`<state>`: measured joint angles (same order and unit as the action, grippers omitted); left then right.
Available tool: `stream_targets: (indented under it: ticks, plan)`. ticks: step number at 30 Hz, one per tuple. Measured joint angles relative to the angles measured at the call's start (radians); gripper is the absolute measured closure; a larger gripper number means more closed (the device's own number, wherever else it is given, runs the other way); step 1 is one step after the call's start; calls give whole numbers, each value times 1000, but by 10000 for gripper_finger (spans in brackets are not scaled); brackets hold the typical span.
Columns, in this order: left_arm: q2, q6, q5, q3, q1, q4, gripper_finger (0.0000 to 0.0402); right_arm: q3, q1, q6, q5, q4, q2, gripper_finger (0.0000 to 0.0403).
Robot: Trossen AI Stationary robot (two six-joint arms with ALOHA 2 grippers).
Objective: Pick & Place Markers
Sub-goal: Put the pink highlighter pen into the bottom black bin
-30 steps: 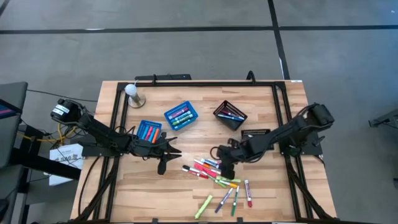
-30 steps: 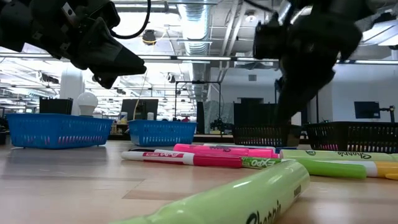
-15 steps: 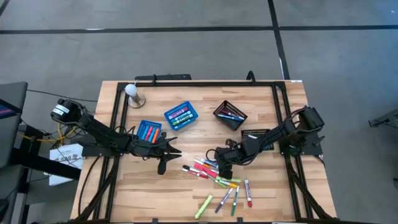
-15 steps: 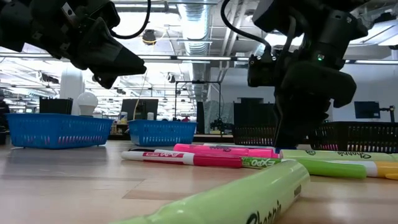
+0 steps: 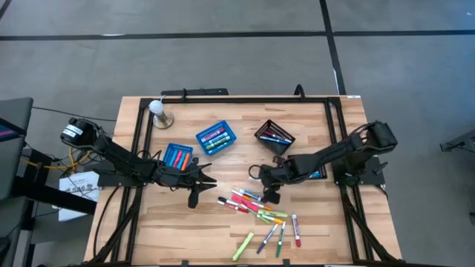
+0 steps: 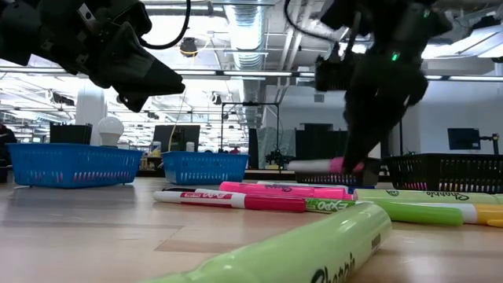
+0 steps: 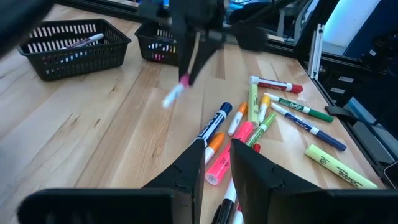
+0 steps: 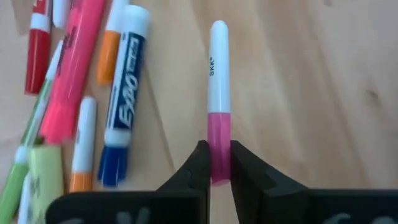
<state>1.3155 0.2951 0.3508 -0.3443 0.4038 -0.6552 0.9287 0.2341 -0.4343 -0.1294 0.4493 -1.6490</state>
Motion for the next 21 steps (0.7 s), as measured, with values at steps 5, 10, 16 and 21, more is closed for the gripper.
stream_targets:
  ticks: [5,10,16,21]
  plan:
    - [0,1,0,0,0,0,329,1,-18,-84,-26,249,137,358]
    - [0,-1,0,0,0,0,329,1,-20,-245,-53,562,267,365]
    - [0,-1,0,0,0,0,329,-18,-18,-368,-55,753,383,366]
    - [0,-2,0,0,0,0,329,-99,-18,-378,-35,720,416,353]
